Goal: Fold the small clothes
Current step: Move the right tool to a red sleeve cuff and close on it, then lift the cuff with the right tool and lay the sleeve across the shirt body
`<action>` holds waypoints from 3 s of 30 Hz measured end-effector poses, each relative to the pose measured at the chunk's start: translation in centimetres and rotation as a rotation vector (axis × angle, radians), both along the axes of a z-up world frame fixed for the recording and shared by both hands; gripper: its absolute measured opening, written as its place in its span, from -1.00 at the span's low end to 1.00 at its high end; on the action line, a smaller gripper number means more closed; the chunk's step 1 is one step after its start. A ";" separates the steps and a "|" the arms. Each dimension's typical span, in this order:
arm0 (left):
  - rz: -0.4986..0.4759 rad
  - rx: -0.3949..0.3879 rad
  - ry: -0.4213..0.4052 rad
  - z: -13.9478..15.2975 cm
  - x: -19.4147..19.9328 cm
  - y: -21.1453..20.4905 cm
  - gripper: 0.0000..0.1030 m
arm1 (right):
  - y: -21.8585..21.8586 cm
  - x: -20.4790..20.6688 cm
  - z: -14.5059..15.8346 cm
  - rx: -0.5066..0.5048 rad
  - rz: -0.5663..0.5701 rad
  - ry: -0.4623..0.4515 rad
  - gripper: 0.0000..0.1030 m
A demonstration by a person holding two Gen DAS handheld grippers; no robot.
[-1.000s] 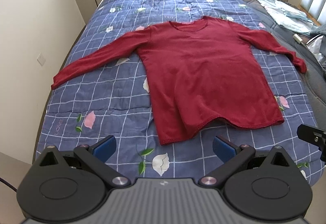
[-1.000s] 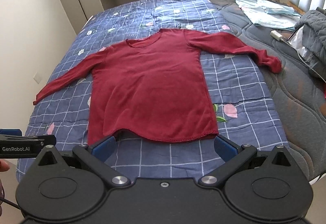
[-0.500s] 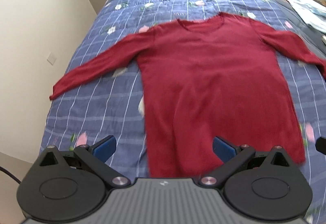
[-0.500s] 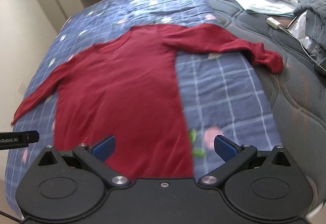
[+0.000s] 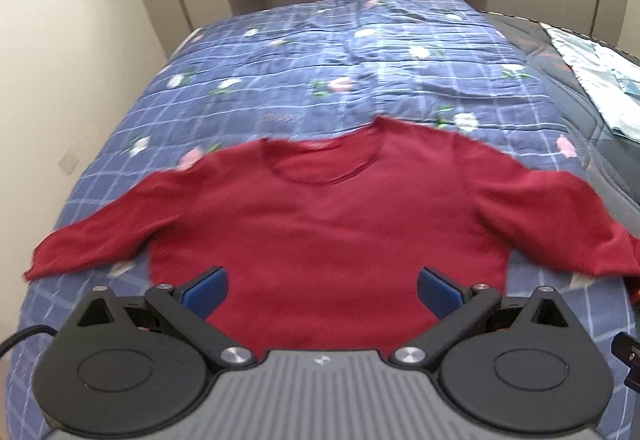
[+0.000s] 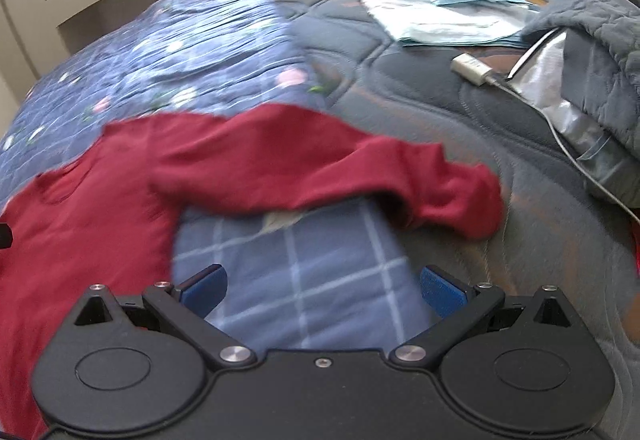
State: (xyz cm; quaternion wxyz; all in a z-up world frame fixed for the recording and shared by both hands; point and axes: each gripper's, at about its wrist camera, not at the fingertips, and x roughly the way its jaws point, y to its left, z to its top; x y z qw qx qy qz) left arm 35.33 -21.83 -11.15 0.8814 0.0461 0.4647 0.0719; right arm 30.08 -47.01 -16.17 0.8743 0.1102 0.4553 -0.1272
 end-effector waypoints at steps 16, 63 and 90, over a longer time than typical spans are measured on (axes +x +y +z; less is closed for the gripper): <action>-0.131 0.027 -0.020 -7.0 9.1 -9.1 0.99 | -8.9 0.0 -6.7 0.257 -0.232 -0.199 0.99; -0.143 -0.024 0.080 -8.8 10.6 -2.5 0.99 | -15.8 -3.6 -12.1 0.768 -0.982 -0.472 0.37; -0.004 -0.186 0.045 -5.9 10.9 9.9 0.99 | -2.8 10.8 5.0 0.305 -0.210 -0.581 -0.87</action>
